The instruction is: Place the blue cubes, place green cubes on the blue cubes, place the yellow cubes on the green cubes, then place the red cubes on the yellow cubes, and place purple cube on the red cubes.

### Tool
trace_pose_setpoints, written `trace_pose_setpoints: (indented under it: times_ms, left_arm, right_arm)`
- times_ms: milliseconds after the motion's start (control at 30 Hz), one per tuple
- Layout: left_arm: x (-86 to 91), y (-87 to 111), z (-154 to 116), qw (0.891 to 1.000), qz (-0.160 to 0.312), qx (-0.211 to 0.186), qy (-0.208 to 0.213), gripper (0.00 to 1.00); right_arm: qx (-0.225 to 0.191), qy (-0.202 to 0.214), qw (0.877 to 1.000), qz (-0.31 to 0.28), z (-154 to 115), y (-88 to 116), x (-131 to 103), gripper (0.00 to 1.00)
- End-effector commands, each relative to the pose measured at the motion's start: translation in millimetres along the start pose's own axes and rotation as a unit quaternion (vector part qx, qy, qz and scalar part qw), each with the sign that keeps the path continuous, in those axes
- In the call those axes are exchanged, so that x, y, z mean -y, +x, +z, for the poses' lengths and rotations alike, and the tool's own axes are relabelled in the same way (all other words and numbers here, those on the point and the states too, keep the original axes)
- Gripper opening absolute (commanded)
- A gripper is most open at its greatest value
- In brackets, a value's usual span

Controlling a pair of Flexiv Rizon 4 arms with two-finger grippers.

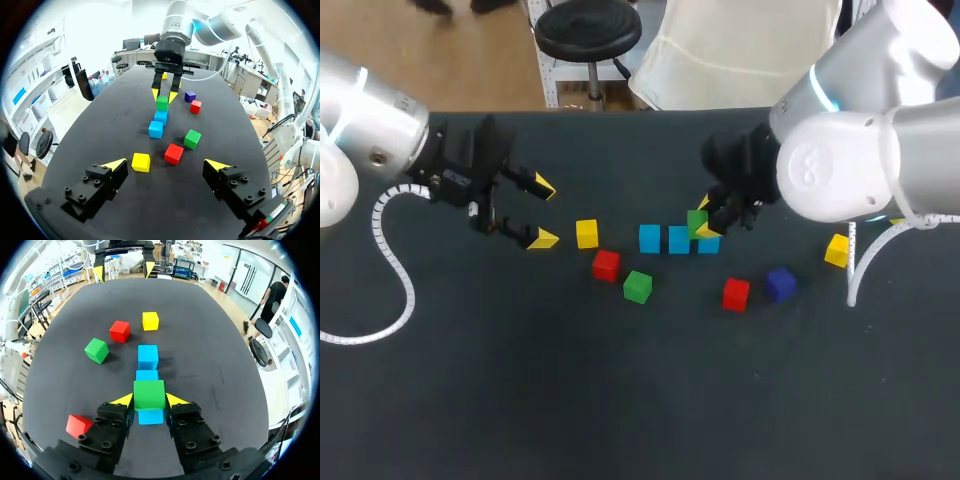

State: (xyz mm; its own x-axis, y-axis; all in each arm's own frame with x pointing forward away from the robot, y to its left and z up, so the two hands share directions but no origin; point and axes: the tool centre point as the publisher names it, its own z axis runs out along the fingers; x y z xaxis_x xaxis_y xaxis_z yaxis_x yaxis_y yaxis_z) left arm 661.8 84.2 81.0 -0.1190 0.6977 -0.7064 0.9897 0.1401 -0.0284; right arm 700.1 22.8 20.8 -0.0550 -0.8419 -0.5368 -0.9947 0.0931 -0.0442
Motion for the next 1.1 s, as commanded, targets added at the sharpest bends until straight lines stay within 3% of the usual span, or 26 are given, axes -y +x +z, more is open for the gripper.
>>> trace_pose_setpoints:
  times_ms: [33, 1100]
  left_arm:
    - [0.1, 1.1, -0.1, 1.000, 0.001, 0.001, 0.000, 1.00]
    - [0.1, 1.1, -0.1, 1.000, 0.001, 0.001, 0.000, 1.00]
  right_arm:
    - [0.000, -0.003, 1.000, -0.001, 0.4, 0.2, 1.9, 0.00]
    - [0.006, -0.011, 1.000, 0.004, 4.2, -1.5, 3.4, 0.00]
